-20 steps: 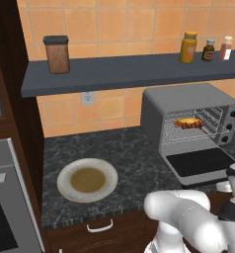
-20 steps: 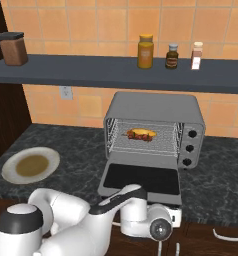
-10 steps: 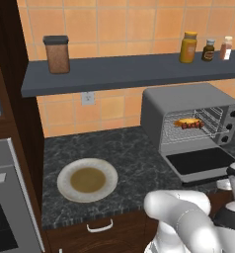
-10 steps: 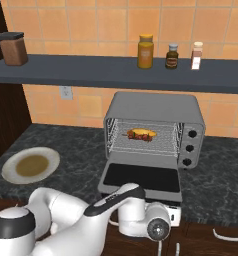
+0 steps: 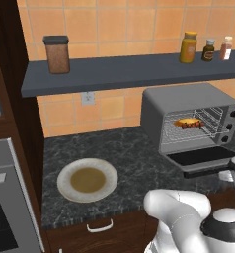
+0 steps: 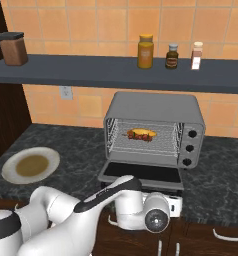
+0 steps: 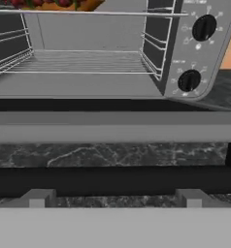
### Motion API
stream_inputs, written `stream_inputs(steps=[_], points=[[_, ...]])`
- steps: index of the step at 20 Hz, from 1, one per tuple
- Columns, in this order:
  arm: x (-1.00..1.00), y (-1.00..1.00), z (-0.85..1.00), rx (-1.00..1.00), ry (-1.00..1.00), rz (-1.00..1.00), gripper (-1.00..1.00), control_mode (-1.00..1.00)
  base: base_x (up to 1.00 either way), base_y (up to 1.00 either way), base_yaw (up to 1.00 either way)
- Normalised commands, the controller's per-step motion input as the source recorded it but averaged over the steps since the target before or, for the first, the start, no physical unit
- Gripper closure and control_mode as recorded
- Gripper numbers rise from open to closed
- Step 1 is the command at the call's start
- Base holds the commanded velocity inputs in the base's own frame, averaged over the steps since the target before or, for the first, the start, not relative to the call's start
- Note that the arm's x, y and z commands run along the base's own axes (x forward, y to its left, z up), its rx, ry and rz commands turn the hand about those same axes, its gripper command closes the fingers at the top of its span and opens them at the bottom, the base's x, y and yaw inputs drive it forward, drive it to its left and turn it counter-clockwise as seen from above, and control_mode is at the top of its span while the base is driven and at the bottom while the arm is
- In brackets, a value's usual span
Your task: Pick up the kebab skewer and baguette bread, and place them inside the toaster oven. Close the toaster oven door and start by setting the timer.
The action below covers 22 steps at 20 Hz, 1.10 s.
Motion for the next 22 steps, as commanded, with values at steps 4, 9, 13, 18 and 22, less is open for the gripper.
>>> stream_inputs(steps=[4, 9, 13, 18, 22], points=[[0.39, 0.27, 0.33, 0.00, 0.00, -0.03, -1.00, -1.00, 0.00, 0.00, 0.00], [0.42, 0.33, 0.20, 0.00, 0.00, -0.03, -1.00, -1.00, 0.00, 0.00, 0.00], [0.50, 0.34, 0.18, 0.00, 0.00, -0.02, -1.00, -1.00, 0.00, 0.00, 0.00], [0.53, 0.33, 0.15, 0.00, 0.00, -0.02, -1.00, -1.00, 0.00, 0.00, 0.00], [0.60, 0.35, 0.08, 0.00, 0.00, -0.02, -1.00, -1.00, 0.00, 0.00, 0.00]])
